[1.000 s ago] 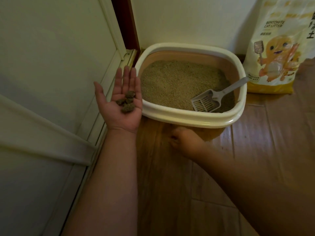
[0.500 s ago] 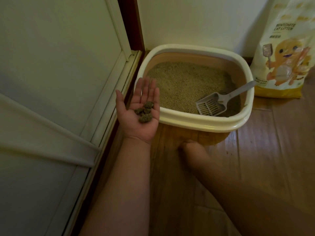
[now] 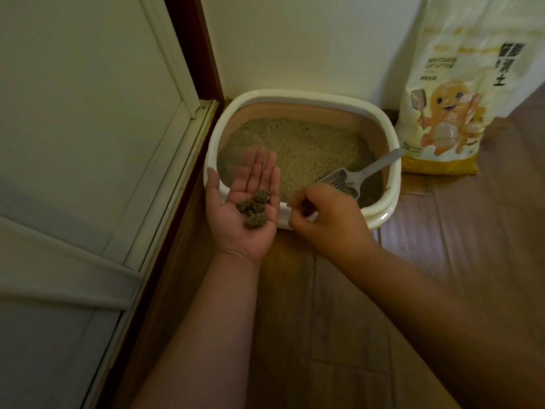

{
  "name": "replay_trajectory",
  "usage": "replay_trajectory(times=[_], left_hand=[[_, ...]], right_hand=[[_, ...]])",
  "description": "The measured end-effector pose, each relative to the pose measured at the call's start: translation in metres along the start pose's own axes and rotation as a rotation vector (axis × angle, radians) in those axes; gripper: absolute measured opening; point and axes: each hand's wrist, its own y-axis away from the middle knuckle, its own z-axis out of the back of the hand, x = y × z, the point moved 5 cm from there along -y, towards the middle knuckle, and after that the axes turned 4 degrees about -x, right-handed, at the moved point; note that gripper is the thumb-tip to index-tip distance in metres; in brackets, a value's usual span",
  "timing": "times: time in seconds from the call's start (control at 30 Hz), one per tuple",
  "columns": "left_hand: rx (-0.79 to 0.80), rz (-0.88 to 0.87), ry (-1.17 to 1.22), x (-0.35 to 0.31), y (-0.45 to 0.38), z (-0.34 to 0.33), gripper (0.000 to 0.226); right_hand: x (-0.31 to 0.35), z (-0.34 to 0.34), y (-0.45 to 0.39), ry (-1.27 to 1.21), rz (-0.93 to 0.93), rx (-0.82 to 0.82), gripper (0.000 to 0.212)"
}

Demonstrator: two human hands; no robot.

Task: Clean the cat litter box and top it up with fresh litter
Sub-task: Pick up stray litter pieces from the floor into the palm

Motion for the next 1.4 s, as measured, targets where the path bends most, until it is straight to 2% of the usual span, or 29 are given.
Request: replay_trajectory(times=[0.07,0.2,0.33,0.4,0.47,0.57,0.63,0.7,0.87,1.03,1.27,1.4], left_hand=[[0.019,0.022,-0.020,0.016,0.002,-0.004,0.070],[0.046,0.072,-0.057,0.044,0.004,-0.016,0.070],[0.033,0.045,-0.037,0.062,0.004,-0.034,0.063],[0.035,0.031,-0.029,0.071,0.005,-0.044,0.062],[0.051,0.027,-0.030,0.082,0.005,-0.057,0.062],[0.046,0.021,0.015,0.100,0.003,-0.081,0.061],[0.036,0.009,0.035,0.110,0.002,-0.099,0.061],[0.032,0.006,0.016,0.117,0.002,-0.119,0.062],[0.015,0.049,-0.025,0.128,0.014,-0.162,0.064],[-0.034,0.057,-0.038,0.124,0.032,-0.197,0.067],[-0.034,0.047,-0.089,0.116,0.049,-0.242,0.077],[-0.059,0.043,-0.126,0.101,0.063,-0.296,0.082]], right_hand=[[0.015,0.021,-0.011,-0.059,0.072,-0.080,0.008],[0.031,0.035,-0.021,-0.030,0.184,-0.036,0.009],[0.024,0.054,-0.016,-0.179,0.151,-0.145,0.016],[0.014,0.065,-0.011,-0.298,0.056,-0.215,0.018],[0.005,0.076,-0.006,-0.525,-0.103,-0.280,0.022],[0.000,0.094,-0.006,-1.133,-0.366,-0.465,0.030],[-0.002,0.106,-0.009,-1.468,-0.516,-0.590,0.051],[-0.002,0.119,-0.012,-1.625,-0.585,-0.693,0.066],[0.004,0.155,-0.017,-1.730,-0.578,-0.758,0.068],[0.028,0.185,-0.020,-1.725,-0.629,-0.741,0.069],[0.051,0.218,-0.036,-1.757,-0.618,-0.700,0.083],[0.086,0.258,-0.056,-1.737,-0.644,-0.716,0.086]])
